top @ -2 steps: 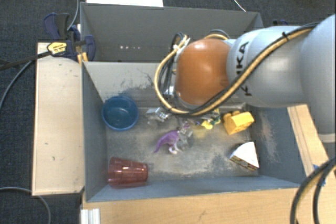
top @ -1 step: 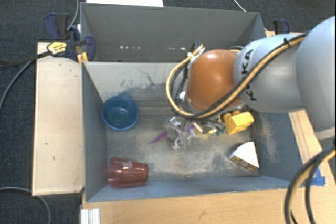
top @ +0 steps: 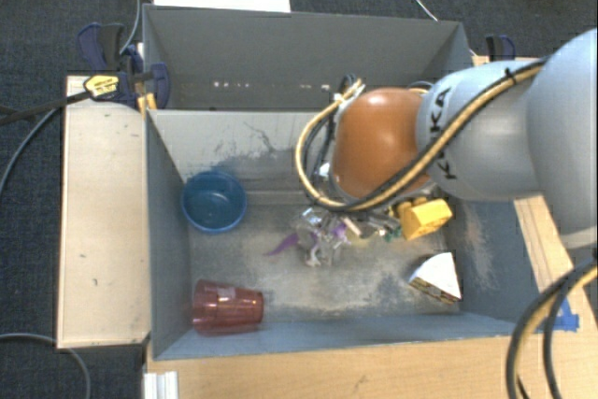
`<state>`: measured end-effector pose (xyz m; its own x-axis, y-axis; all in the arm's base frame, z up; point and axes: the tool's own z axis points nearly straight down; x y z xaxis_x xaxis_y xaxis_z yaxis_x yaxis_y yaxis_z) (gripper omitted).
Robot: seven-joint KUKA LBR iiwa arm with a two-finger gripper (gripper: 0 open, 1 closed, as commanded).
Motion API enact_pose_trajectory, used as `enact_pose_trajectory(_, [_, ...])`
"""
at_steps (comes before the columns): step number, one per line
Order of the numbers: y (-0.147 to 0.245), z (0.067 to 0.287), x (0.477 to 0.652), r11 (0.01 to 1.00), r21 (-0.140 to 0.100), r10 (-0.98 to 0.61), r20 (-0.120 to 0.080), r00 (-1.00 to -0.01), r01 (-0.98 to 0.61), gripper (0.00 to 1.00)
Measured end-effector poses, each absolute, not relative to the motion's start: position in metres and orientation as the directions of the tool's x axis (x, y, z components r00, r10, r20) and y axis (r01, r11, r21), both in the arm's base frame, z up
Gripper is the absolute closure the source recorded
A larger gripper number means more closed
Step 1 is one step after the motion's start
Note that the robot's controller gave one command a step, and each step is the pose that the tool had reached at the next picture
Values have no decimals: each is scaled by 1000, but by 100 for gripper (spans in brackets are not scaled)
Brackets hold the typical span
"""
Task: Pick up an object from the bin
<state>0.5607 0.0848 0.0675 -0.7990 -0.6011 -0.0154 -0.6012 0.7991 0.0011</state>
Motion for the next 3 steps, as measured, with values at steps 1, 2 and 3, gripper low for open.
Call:
enact_pose_trajectory(1, [85,69,561,800,1,-600,-16,-800,-600,100])
enact_pose_trajectory(2, [85,73,560,800,2,-600,-14,-800,-600,100])
enact_pose_trajectory(3, [84,82,560,801,1,-599,-16,-801,-599,100])
